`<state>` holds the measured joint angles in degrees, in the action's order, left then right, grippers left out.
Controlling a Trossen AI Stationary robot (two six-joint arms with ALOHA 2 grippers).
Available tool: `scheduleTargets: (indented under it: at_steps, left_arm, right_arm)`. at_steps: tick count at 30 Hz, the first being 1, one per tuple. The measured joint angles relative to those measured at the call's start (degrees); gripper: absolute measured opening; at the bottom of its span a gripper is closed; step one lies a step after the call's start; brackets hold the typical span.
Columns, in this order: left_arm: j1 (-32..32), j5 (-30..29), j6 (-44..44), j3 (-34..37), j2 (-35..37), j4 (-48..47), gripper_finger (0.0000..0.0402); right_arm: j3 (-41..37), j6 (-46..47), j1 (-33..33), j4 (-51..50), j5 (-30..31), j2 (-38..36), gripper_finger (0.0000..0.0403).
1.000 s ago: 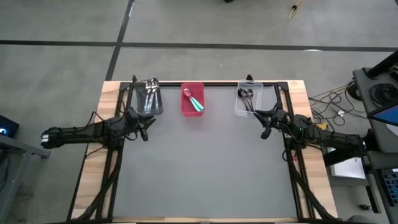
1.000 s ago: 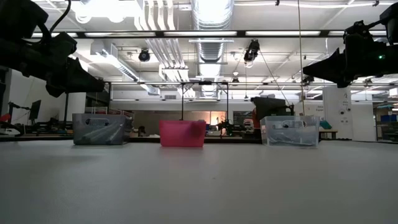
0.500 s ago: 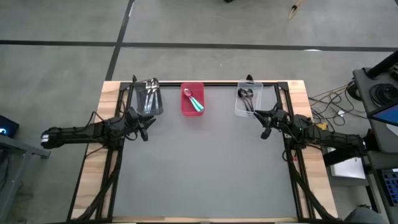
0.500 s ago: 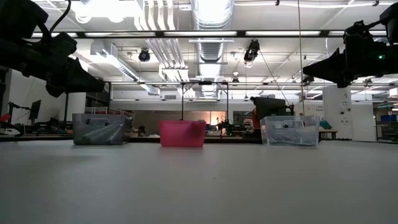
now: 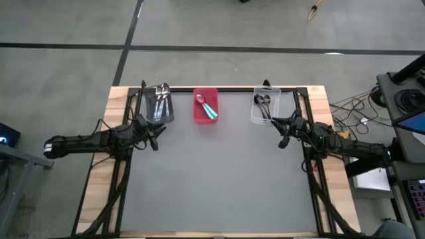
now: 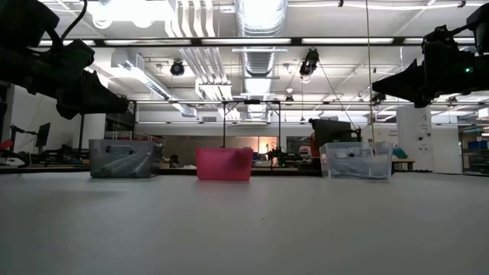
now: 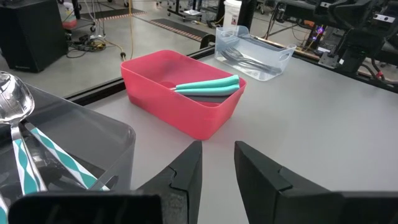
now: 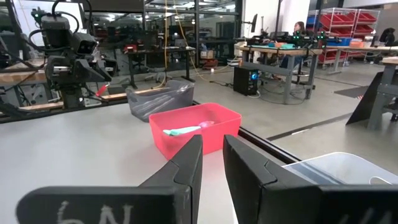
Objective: Sort silverware by color (type)
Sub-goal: Return to Home Position
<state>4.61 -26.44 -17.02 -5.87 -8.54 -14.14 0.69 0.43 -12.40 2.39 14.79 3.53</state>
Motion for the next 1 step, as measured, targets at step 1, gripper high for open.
scheduleTargets:
  at_steps: [1]
  left_arm:
    - [0.0,0.0,0.0,0.0,0.0,0.0,0.0076]
  right_arm:
    - [0.0,0.0,0.0,0.0,0.0,0.0,0.0057]
